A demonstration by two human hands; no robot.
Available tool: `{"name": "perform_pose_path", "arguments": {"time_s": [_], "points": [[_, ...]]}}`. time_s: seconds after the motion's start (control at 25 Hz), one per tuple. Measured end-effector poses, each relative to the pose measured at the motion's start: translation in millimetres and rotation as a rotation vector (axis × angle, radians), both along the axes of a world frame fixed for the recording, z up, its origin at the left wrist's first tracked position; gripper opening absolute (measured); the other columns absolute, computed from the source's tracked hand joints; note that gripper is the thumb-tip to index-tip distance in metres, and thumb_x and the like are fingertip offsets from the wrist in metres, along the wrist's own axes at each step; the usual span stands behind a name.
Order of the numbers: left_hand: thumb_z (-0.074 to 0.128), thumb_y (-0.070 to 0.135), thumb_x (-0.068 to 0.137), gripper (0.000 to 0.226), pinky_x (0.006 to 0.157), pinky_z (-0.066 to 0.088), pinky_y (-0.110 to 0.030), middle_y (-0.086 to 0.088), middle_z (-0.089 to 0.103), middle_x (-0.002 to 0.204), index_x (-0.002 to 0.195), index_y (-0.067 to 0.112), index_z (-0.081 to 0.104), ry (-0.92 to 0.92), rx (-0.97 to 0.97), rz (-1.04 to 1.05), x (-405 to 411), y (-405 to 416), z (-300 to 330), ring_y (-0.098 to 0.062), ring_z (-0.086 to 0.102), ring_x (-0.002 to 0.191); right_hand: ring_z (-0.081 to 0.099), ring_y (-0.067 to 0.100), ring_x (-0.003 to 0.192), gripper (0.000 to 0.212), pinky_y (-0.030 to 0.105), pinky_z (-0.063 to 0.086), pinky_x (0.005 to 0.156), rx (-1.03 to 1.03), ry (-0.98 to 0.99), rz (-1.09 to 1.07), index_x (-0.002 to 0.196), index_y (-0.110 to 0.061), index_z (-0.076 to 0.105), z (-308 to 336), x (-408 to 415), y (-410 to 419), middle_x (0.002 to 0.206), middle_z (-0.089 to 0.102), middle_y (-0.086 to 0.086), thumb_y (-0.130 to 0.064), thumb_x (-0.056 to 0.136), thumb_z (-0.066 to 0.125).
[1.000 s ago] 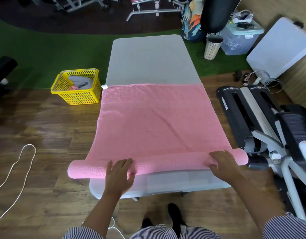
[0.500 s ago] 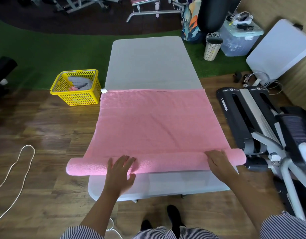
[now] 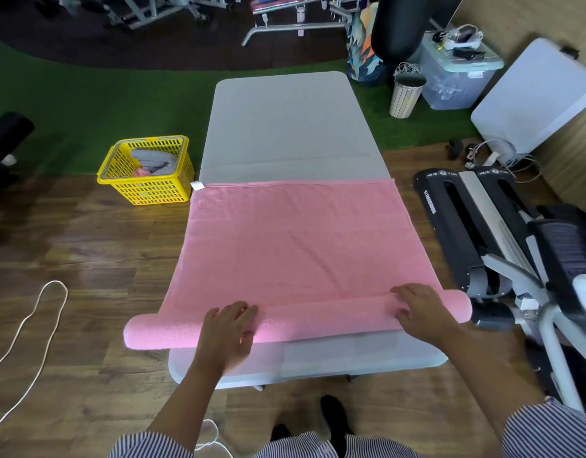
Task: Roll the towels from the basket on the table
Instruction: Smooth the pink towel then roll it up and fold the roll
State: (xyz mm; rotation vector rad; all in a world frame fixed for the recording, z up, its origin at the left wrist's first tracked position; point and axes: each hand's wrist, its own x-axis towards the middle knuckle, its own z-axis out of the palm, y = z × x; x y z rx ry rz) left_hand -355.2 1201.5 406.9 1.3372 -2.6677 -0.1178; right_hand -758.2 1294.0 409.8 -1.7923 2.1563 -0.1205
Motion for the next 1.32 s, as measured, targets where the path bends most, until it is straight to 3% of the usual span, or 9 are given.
{"name": "perform_pose_path", "arguments": {"time_s": [0.12, 0.24, 0.36, 0.48, 0.6, 0.72, 0.88, 1.16, 1.32], "points": [[0.044, 0.025, 0.076, 0.042, 0.091, 0.043, -0.06, 0.003, 0.064, 0.113, 0.117, 0.025, 0.055, -0.012, -0.036, 0.084, -5.3, 5.2, -0.8, -0.02, 0.062, 0.104, 0.058, 0.035, 0.105, 0.033, 0.055, 0.035, 0.101, -0.201, 0.06, -0.01, 0.111, -0.005, 0.062, -13.6, 5.3, 3.0, 0.112, 0.062, 0.013, -0.006, 0.079, 0.054], [0.072, 0.022, 0.06, 0.063, 0.097, 0.034, -0.069, 0.004, 0.062, 0.114, 0.12, 0.025, 0.052, -0.045, 0.024, 0.106, -9.3, 12.2, -6.0, -0.02, 0.06, 0.109, 0.055, 0.027, 0.114, 0.045, 0.053, 0.032, 0.107, -0.183, 0.039, -0.026, 0.121, -0.005, 0.058, -18.2, 10.7, 10.6, 0.121, 0.059, 0.008, -0.023, 0.083, 0.042], [0.081, 0.012, 0.043, 0.087, 0.094, 0.035, -0.071, 0.003, 0.062, 0.114, 0.122, 0.025, 0.048, -0.125, 0.095, 0.106, -9.4, 11.1, -5.7, -0.023, 0.06, 0.108, 0.061, 0.028, 0.105, 0.063, 0.049, 0.042, 0.099, -0.147, 0.12, 0.033, 0.117, -0.006, 0.061, -17.2, 5.8, 13.6, 0.115, 0.063, 0.009, -0.002, 0.055, 0.071], [0.078, -0.001, 0.042, 0.089, 0.092, 0.037, -0.071, 0.004, 0.063, 0.112, 0.121, 0.026, 0.049, -0.14, 0.121, 0.106, -15.5, 7.2, -5.4, -0.021, 0.062, 0.106, 0.068, 0.03, 0.083, 0.064, 0.047, 0.052, 0.079, -0.196, 0.196, 0.018, 0.099, -0.006, 0.069, -10.9, 1.1, 10.2, 0.094, 0.07, 0.01, 0.01, 0.038, 0.076], [0.076, -0.005, 0.042, 0.088, 0.095, 0.036, -0.068, 0.006, 0.063, 0.114, 0.121, 0.027, 0.051, -0.111, 0.08, 0.034, -26.4, 4.1, -5.2, -0.018, 0.062, 0.109, 0.067, 0.031, 0.078, 0.058, 0.044, 0.052, 0.072, -0.194, 0.242, -0.027, 0.093, -0.005, 0.069, -8.7, -7.1, 17.0, 0.088, 0.071, 0.01, 0.01, 0.037, 0.077], [0.075, 0.002, 0.047, 0.078, 0.094, 0.045, -0.058, 0.002, 0.065, 0.11, 0.119, 0.025, 0.056, -0.036, 0.071, 0.019, -31.2, 5.5, -6.4, -0.02, 0.064, 0.102, 0.064, 0.034, 0.092, 0.05, 0.046, 0.045, 0.088, -0.136, 0.134, -0.148, 0.1, -0.002, 0.068, -8.7, -15.4, 19.8, 0.098, 0.07, 0.013, 0.012, 0.052, 0.068], [0.052, 0.015, 0.06, 0.052, 0.068, 0.05, -0.033, 0.004, 0.067, 0.083, 0.11, 0.027, 0.048, 0.037, 0.047, 0.032, -12.3, 2.6, -2.2, -0.02, 0.065, 0.069, 0.056, 0.027, 0.108, 0.044, 0.038, 0.027, 0.109, 0.09, 0.054, -0.076, 0.114, -0.011, 0.064, 3.2, -11.9, 0.0, 0.112, 0.065, 0.005, -0.007, 0.071, 0.054], [0.041, 0.031, 0.077, 0.048, 0.099, 0.039, -0.055, -0.005, 0.067, 0.112, 0.113, 0.011, 0.065, 0.033, -0.07, 0.202, 15.3, 0.2, -9.5, -0.022, 0.063, 0.107, 0.057, 0.03, 0.108, 0.038, 0.051, 0.026, 0.109, -0.292, 0.041, -0.079, 0.11, -0.002, 0.062, -11.2, 5.7, 9.3, 0.111, 0.063, 0.011, 0.008, 0.074, 0.062], [0.078, 0.027, 0.053, 0.075, 0.102, 0.035, -0.061, -0.003, 0.065, 0.116, 0.122, 0.015, 0.052, -0.033, 0.0, 0.12, 17.7, -1.7, -13.7, -0.022, 0.059, 0.112, 0.052, 0.029, 0.117, 0.051, 0.05, 0.019, 0.112, -0.199, -0.037, -0.055, 0.12, -0.002, 0.058, -20.0, 5.9, 14.3, 0.118, 0.059, 0.011, 0.004, 0.07, 0.066]]}}
